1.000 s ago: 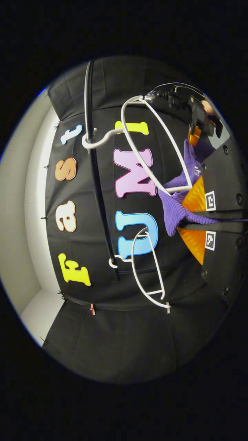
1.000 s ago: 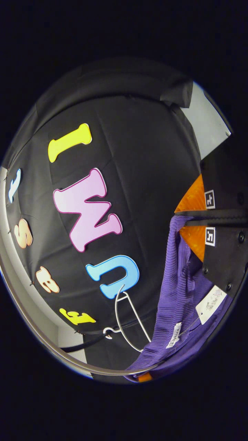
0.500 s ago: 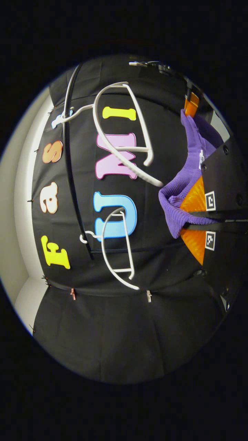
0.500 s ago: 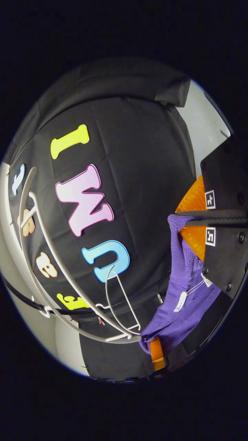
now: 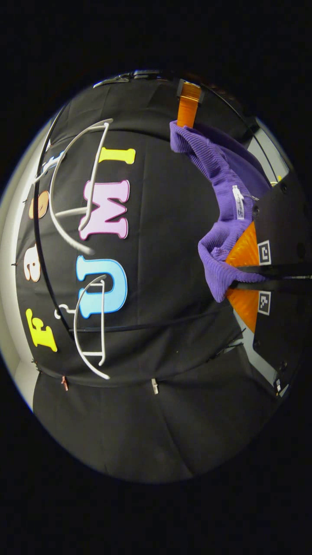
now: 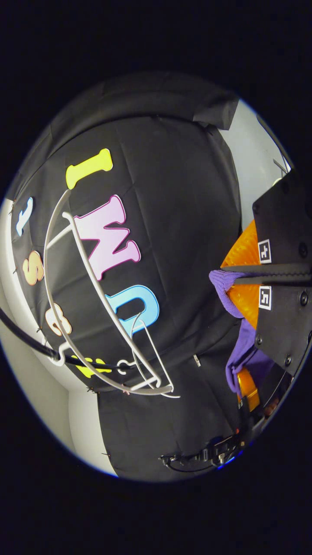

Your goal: Grasp the clothes on the hanger with both hands and then place them into the laundry hamper below.

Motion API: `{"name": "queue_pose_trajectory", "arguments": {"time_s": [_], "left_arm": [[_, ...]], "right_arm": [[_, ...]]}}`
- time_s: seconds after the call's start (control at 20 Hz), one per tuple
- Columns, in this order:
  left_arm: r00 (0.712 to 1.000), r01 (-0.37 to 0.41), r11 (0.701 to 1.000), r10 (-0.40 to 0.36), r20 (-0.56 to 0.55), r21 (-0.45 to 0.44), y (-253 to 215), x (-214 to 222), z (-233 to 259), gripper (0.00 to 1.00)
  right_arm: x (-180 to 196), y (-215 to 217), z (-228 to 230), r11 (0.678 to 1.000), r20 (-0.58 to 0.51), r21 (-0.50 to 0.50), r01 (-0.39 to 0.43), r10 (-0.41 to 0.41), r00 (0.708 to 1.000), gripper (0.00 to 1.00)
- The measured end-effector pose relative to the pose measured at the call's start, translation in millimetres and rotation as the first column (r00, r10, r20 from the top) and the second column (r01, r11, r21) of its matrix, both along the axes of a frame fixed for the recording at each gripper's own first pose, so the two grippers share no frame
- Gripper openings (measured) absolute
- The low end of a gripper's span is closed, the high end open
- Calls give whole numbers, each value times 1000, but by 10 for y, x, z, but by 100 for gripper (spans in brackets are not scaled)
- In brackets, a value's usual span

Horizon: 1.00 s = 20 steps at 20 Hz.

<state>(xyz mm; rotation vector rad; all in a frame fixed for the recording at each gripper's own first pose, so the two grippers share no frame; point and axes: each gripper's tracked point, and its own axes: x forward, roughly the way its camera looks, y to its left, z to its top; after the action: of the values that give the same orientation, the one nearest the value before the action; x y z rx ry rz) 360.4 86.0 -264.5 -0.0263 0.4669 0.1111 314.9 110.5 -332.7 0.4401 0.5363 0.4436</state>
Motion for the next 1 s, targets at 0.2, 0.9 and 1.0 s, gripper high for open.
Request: {"name": "queue_pose_trajectory", "arguments": {"time_s": [0.2,0.9,1.0], "left_arm": [[997,69,994,-67,31,-80,-487,-7,149,7],[980,164,963,-183,-73,-213,-1360,11,-535,7],[965,169,958,-208,-157,-231,-1459,-32,-964,7]], "right_arm": [[-120,26,193,1000,2,8,-16,16,1000,5],[-434,-228,-537,989,-116,-123,-84,69,991,4],[-565,-281,-940,980,-184,-167,-106,74,980,4]]}}
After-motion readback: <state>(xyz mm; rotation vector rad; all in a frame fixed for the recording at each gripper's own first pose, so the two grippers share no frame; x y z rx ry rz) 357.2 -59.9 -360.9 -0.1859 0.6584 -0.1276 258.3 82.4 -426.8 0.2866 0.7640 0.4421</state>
